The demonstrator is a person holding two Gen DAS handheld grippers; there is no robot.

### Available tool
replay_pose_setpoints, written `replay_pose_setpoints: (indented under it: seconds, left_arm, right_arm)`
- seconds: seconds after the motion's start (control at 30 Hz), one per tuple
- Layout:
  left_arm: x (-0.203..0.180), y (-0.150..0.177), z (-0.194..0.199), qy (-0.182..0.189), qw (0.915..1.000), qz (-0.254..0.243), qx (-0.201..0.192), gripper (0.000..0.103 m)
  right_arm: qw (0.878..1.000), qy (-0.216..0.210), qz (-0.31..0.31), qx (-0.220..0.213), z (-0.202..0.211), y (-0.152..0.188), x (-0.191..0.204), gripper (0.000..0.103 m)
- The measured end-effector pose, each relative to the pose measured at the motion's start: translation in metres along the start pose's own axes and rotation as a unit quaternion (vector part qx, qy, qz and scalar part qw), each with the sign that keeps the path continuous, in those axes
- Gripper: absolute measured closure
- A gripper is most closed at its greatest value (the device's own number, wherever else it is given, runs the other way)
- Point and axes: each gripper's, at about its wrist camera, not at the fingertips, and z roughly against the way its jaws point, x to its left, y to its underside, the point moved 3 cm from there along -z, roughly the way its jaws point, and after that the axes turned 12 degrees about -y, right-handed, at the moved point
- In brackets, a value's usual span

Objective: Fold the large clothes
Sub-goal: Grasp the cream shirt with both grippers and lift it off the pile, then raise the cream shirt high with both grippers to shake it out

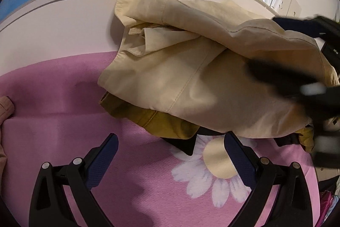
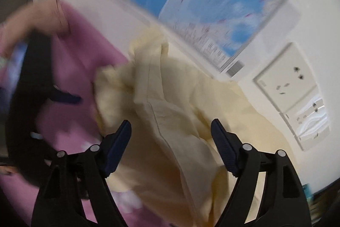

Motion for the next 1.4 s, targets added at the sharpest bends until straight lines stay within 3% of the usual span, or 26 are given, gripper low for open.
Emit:
replay_pose_setpoints:
  seconds: [0.03, 0.07, 0.1, 0.13, 0.17, 0.23, 0.33, 0.5, 0.67, 0.7, 0.77, 0.8, 0.83, 0.87, 0.93, 1.17, 1.33, 1.4]
  left_arm:
    - [0.001, 0.004, -0.001, 0.001, 1.0, 0.0, -0.001, 0.007]
    - [0.001, 0.006, -0.002, 0.002, 1.0, 0.0, -0.002, 0.007]
    - [0.003, 0.006, -0.004, 0.003, 1.0, -0.001, 0.0, 0.007]
    - [0.007, 0.007, -0.007, 0.005, 1.0, 0.0, -0.001, 0.007]
    - [0.008, 0.008, -0.007, 0.008, 1.0, 0.0, -0.003, 0.007]
    - [0.006, 0.012, -0.004, 0.015, 0.9999, 0.001, -0.007, 0.007]
    - [0.009, 0.01, 0.002, 0.032, 0.999, 0.003, -0.029, 0.007]
    - [0.005, 0.004, 0.025, 0.067, 0.9927, -0.018, -0.098, 0.007]
    - [-0.01, -0.002, 0.019, 0.073, 0.9899, -0.047, -0.111, 0.01]
    - [-0.012, -0.004, 0.018, 0.083, 0.9893, -0.043, -0.112, 0.015]
    - [-0.014, -0.01, 0.017, 0.107, 0.9856, -0.038, -0.125, 0.04]
    - [-0.019, -0.014, 0.016, 0.118, 0.9835, -0.048, -0.129, 0.067]
    - [-0.024, -0.019, 0.013, 0.131, 0.9815, -0.056, -0.128, 0.087]
    - [-0.029, -0.023, 0.016, 0.14, 0.98, -0.061, -0.128, 0.097]
    - [-0.038, -0.035, 0.027, 0.131, 0.9774, -0.074, -0.149, 0.101]
    - [-0.038, -0.099, 0.13, 0.167, 0.9483, -0.07, -0.261, 0.102]
    - [-0.008, -0.128, 0.227, 0.179, 0.9214, -0.043, -0.342, 0.102]
    - [0.013, -0.127, 0.279, 0.171, 0.906, -0.033, -0.386, 0.103]
  right_arm:
    - [1.0, 0.016, 0.011, 0.01, -0.009, 0.002, -0.002, 0.038]
    - [1.0, 0.019, 0.012, 0.014, -0.013, 0.002, -0.004, 0.057]
    - [1.0, -0.007, -0.01, 0.008, -0.012, 0.002, -0.01, 0.071]
    - [0.999, -0.026, -0.043, -0.001, -0.005, 0.001, -0.021, 0.092]
    - [0.998, -0.021, -0.059, -0.015, 0.004, -0.001, -0.029, 0.097]
    - [0.992, -0.025, -0.097, -0.071, 0.041, -0.006, -0.05, 0.099]
    - [0.971, -0.024, -0.171, -0.167, 0.117, -0.007, -0.091, 0.1]
    - [0.951, -0.017, -0.223, -0.215, 0.183, 0.013, -0.126, 0.1]
    - [0.933, -0.01, -0.255, -0.252, 0.219, 0.032, -0.145, 0.1]
    - [0.931, -0.011, -0.259, -0.258, 0.227, 0.038, -0.15, 0.1]
    - [0.929, 0.002, -0.26, -0.263, 0.243, 0.045, -0.152, 0.1]
    - [0.928, 0.005, -0.261, -0.266, 0.249, 0.049, -0.154, 0.1]
    - [0.926, 0.006, -0.266, -0.269, 0.256, 0.055, -0.156, 0.1]
    - [0.925, 0.007, -0.268, -0.27, 0.26, 0.058, -0.158, 0.101]
    - [0.923, 0.032, -0.267, -0.274, 0.274, 0.065, -0.162, 0.101]
    - [0.896, 0.092, -0.258, -0.35, 0.396, 0.08, -0.163, 0.101]
    - [0.883, 0.126, -0.218, -0.395, 0.484, 0.084, -0.132, 0.101]
    - [0.876, 0.122, -0.209, -0.418, 0.516, 0.091, -0.117, 0.101]
